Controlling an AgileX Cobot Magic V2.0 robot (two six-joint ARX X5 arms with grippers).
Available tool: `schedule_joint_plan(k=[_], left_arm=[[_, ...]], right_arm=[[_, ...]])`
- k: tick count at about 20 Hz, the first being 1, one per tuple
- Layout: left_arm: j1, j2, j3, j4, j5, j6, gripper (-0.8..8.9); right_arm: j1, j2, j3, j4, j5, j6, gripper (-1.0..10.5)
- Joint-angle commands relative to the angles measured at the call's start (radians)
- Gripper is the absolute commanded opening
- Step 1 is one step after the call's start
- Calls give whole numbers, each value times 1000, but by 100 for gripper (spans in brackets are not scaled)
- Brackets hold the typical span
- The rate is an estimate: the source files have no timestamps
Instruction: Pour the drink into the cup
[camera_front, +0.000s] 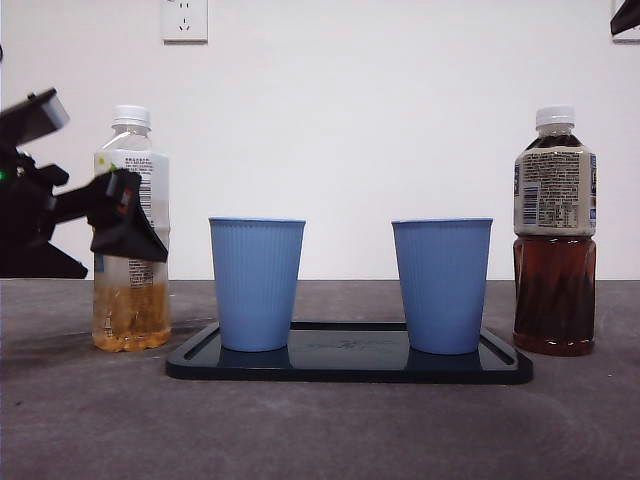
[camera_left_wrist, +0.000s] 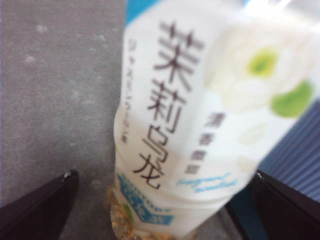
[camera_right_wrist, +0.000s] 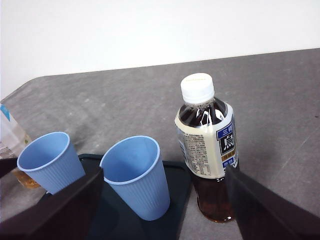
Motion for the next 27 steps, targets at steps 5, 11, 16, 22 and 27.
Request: schedule_joint_plan(k=[5,11,16,22,27], left_arm=[[-4,97,2,146,-3,6,657],[-4,154,6,214,-4,6,627],[-4,163,6,239,-4,5,435],[-4,162,6,238,-4,5,265],[-4,130,6,224,-4,6,240]], right_arm=[[5,2,17,6,-2,-9,387],[5,2,17,6,-2,-11,387],[5,2,17,5,-2,-23,387],[5,1,17,-2,-2,-24,387],[5,1,17,-12,-2,-24,387]])
